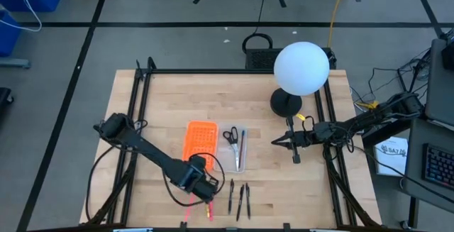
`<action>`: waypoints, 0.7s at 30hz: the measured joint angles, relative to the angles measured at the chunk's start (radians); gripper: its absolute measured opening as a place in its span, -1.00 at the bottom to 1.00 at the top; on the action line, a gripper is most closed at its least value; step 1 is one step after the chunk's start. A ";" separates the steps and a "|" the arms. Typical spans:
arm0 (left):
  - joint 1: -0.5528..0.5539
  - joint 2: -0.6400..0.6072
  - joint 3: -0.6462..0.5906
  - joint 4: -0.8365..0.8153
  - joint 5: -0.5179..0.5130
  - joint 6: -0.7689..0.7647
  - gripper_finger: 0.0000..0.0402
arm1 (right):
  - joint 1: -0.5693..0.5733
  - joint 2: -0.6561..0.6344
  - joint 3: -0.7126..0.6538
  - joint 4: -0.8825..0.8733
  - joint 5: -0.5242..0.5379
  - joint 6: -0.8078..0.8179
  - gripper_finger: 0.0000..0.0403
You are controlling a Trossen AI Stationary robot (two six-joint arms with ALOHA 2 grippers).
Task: Pick & place school supplies into a supply box
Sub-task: Put the pink pencil into the supply box
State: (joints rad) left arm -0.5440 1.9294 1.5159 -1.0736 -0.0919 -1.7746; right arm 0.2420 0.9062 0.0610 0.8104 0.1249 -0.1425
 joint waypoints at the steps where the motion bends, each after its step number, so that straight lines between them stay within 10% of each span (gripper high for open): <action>1: 0.006 -0.012 0.017 -0.009 -0.016 0.013 -0.91 | 0.000 0.000 0.000 -0.001 0.000 0.000 -1.00; 9: 0.155 -0.107 0.178 -0.087 -0.174 0.216 -0.91 | 0.000 0.000 0.000 0.000 0.000 0.001 -1.00; 21: 0.506 -0.008 0.242 0.089 -0.096 0.615 -0.91 | 0.001 0.000 0.000 0.000 0.000 0.026 -1.00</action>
State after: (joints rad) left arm -0.0382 1.9214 1.7576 -0.9844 -0.1882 -1.1599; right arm 0.2428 0.9062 0.0610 0.8107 0.1249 -0.1162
